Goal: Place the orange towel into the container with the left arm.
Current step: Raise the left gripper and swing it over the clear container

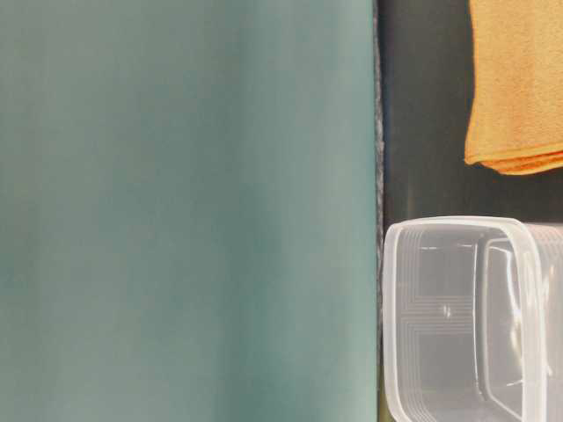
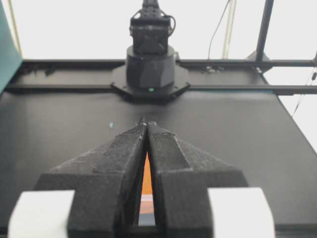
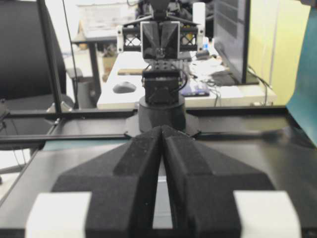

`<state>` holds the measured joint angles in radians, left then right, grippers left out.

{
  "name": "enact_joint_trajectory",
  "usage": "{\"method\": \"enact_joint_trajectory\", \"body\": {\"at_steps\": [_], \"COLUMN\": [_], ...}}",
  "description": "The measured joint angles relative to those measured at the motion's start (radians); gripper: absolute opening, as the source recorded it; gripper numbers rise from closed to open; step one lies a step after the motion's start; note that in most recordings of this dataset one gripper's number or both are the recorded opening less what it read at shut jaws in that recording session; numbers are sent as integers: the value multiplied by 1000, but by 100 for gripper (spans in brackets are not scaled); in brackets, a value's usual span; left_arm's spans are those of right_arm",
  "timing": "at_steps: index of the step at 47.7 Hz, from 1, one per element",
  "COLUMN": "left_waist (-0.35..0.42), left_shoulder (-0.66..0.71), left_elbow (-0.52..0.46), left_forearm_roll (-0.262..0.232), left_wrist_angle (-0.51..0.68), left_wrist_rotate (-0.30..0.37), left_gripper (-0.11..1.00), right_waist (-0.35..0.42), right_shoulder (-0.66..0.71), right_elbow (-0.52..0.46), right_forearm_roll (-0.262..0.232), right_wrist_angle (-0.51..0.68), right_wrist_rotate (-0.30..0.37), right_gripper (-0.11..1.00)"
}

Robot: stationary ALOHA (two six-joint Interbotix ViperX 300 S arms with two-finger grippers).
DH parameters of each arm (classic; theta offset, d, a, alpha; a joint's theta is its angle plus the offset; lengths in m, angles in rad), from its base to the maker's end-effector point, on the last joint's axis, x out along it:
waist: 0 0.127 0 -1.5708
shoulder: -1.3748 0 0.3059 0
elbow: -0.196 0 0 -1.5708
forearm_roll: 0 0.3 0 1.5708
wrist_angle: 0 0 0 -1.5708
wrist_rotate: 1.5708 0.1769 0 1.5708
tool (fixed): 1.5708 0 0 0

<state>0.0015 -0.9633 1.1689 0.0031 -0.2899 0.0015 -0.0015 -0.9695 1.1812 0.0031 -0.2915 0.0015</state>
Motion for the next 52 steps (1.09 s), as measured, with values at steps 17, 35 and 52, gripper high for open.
{"method": "enact_joint_trajectory", "body": {"at_steps": [17,35,52], "left_waist": [-3,11,31], "left_shoulder": [146,445,790], "left_elbow": [-259,-546,-857], "left_forearm_roll": [37,38,38], "left_wrist_angle": [374,655,927], "left_wrist_rotate": [-67,-25,58], "left_gripper": [0,0,30], "right_waist": [-14,-51,-55], "right_shoulder": [-2,-3,-12], "right_elbow": [-5,-5,-5], "right_forearm_roll": [12,14,14], "right_wrist_angle": [-89,-35,-8], "right_wrist_rotate": [49,67,67], "right_gripper": [0,52,78]}}
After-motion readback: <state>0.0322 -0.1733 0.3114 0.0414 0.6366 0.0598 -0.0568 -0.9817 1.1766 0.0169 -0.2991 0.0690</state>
